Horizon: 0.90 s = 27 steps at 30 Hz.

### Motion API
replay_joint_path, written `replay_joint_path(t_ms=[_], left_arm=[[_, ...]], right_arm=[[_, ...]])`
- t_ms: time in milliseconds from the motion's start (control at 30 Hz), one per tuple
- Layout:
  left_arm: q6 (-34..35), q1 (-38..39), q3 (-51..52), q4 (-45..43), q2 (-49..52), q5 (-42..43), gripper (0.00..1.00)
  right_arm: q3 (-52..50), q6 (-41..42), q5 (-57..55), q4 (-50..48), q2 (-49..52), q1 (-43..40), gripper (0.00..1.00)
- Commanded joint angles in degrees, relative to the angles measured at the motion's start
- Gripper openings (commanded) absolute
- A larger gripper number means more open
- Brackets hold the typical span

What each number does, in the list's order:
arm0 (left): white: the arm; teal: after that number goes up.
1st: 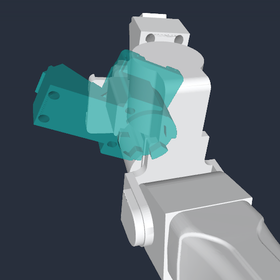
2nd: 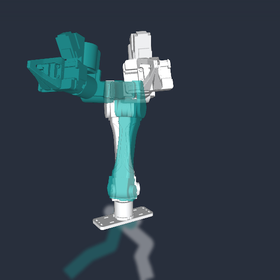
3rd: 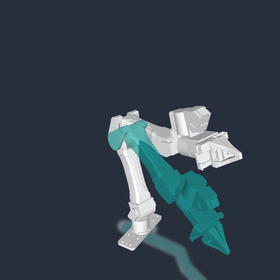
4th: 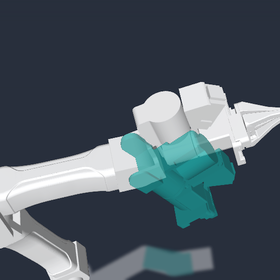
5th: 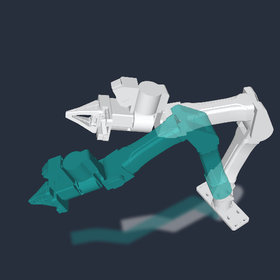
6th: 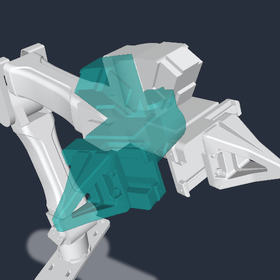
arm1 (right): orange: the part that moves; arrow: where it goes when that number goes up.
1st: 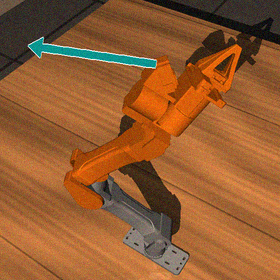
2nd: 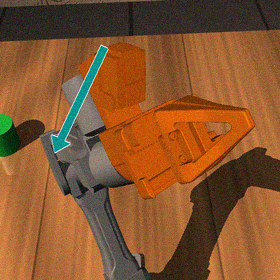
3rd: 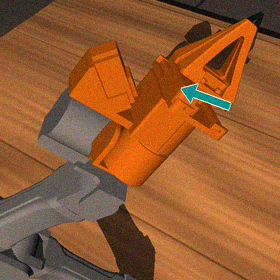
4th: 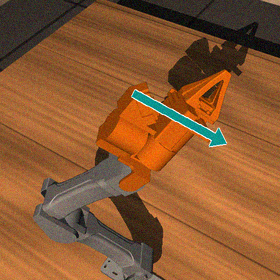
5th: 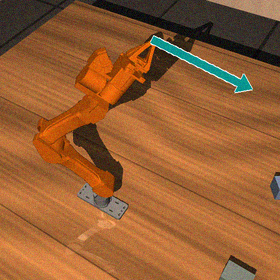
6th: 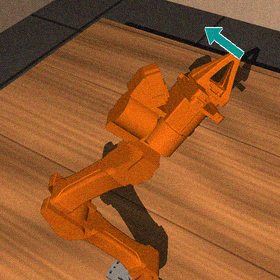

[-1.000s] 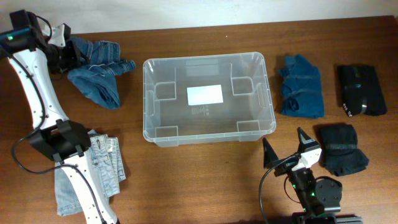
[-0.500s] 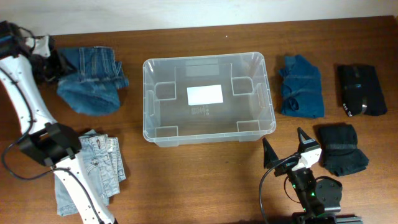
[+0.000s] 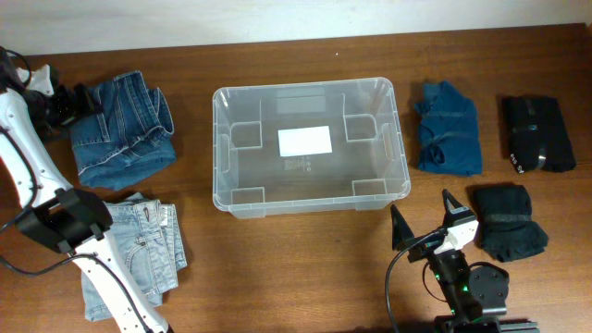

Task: Pack container

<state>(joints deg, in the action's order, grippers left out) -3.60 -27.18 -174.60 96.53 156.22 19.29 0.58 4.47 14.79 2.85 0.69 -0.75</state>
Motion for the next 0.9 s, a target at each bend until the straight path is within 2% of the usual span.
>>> replay_joint_path(t_ms=[0, 167, 267, 600, 733, 867], left_arm=[[0.6, 0.0, -5.3, 0.2, -2.9, 3.6, 0.99], [1.1, 0.1, -5.3, 0.2, -12.7, 10.8, 0.99], [3.0, 0.2, -5.3, 0.2, -18.2, 11.0, 0.99], [3.0, 0.1, -3.6, 0.2, -41.7, 13.3, 0.99], [2.9, 0.1, 0.7, 0.2, -52.1, 17.6, 0.99], [2.3, 0.1, 9.6, 0.2, -63.2, 18.5, 0.99]], right_arm=[[-0.3, 0.2, -0.5, 0.4, -0.5, 0.4, 0.98], [-0.3, 0.2, -0.5, 0.4, -0.5, 0.4, 0.98], [-0.3, 0.2, -0.5, 0.4, -0.5, 0.4, 0.98], [-0.3, 0.2, -0.5, 0.4, -0.5, 0.4, 0.98], [-0.3, 0.5, 0.2, 0.2, -0.5, 0.4, 0.99], [-0.3, 0.9, 4.6, 0.2, -0.5, 0.4, 0.98]])
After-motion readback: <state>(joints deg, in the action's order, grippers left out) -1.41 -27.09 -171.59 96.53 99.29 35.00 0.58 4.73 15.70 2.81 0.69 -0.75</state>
